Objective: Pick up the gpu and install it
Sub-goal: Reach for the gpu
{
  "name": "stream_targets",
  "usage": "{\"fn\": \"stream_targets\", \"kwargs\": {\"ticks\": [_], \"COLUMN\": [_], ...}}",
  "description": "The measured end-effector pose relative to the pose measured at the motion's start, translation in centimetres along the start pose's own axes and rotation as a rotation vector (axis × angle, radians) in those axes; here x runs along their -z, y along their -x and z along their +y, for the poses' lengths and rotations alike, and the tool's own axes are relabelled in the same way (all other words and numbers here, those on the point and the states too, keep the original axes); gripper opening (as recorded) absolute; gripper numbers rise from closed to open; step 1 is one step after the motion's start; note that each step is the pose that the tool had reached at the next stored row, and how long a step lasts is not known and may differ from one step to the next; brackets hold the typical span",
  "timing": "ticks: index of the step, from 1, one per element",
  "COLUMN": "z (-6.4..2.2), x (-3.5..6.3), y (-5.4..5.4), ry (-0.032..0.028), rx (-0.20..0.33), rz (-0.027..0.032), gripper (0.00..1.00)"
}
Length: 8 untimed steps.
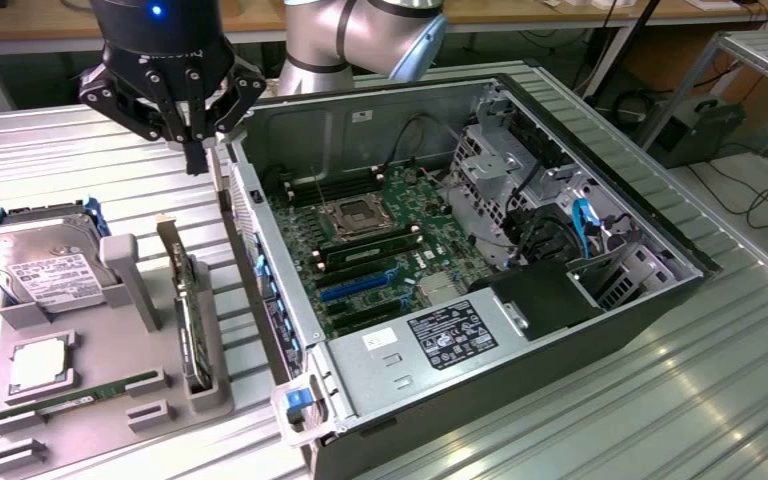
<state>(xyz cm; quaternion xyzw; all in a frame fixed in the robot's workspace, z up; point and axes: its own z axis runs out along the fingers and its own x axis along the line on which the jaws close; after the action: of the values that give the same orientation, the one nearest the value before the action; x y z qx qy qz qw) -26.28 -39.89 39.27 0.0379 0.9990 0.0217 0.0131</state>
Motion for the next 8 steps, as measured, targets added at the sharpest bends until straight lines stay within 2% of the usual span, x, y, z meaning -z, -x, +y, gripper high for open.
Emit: {"fn": "stream_targets", "kwargs": {"ticks": [8], "z": [-0.06], "x": [0.0], "y": [-0.05], "ry": [0.0001], "rx": [0.0], "rz": [0.0], "gripper": [0.11]}}
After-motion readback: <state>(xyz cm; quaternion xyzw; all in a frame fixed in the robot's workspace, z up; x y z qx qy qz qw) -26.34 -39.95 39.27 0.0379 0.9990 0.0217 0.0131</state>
